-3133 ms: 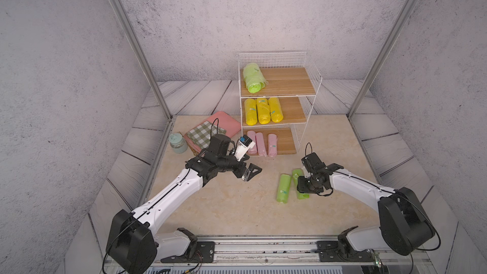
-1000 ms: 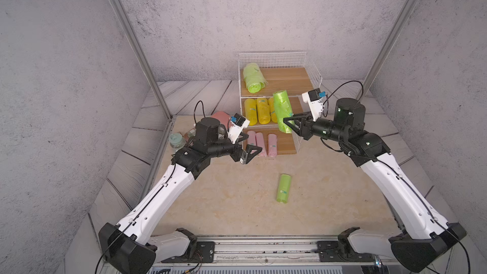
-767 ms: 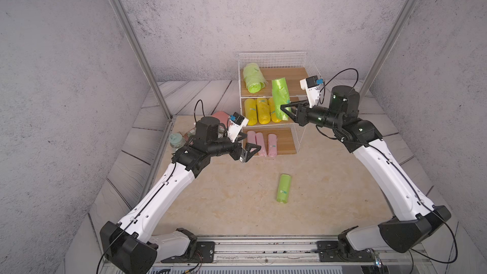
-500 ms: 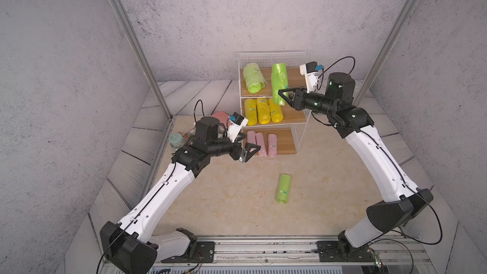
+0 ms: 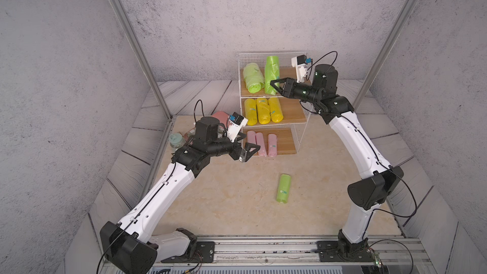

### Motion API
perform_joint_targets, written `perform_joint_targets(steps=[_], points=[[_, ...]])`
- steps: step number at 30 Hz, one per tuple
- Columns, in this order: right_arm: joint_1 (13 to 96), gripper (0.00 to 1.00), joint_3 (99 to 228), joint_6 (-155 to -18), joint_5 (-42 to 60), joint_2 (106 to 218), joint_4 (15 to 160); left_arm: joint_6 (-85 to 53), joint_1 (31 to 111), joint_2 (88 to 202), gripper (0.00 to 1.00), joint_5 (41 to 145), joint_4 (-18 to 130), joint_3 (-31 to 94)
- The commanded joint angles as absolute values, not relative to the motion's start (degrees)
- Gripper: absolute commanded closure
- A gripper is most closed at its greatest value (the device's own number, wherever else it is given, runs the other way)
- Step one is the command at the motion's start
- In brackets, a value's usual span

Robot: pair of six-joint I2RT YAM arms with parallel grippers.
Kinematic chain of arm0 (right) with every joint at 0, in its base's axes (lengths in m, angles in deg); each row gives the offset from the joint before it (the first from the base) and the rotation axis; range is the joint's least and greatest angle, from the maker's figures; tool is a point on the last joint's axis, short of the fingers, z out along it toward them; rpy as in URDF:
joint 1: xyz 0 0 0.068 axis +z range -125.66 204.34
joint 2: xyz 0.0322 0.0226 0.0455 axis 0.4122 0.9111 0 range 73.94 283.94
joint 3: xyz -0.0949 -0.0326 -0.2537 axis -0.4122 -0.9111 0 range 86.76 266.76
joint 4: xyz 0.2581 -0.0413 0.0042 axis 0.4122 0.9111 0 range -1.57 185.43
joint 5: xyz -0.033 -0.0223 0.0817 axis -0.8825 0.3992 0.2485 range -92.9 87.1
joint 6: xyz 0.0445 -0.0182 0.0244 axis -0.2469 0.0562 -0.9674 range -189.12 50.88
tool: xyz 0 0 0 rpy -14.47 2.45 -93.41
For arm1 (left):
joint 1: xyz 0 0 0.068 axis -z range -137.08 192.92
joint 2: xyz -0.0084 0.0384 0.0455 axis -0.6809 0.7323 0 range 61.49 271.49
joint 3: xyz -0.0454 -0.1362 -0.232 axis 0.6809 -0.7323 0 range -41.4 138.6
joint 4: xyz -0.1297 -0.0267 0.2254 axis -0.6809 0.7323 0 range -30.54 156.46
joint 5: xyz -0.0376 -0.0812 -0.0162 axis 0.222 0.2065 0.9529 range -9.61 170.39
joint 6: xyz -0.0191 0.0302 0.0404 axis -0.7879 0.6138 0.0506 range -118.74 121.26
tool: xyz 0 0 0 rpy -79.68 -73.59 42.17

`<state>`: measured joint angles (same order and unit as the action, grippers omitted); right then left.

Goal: Sort the rolls of trash bags by color and place them on the shelf
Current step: Place the roll of trash bags on the shelf.

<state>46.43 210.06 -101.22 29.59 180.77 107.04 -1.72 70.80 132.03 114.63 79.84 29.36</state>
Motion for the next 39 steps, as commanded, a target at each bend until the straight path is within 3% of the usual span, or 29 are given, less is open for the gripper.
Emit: perform_joint_targets(steps=[1,9,17,39], points=[[46.07,0.68,212.99,-102.88,30.43,182.62,105.54,-1.2,70.34,131.47,0.03,114.52,80.07,28.78],[45.24,0.51,216.47,-103.39,29.29,185.17,107.41,-1.11,70.34,131.74,0.03,114.41,80.28,28.85],[44.95,0.49,216.76,-103.51,30.56,185.44,107.48,-0.96,70.29,131.85,0.03,114.32,80.39,28.91],[44.74,0.22,212.49,-95.67,26.73,179.23,107.39,-1.35,70.25,132.46,0.03,113.43,80.29,29.15]])
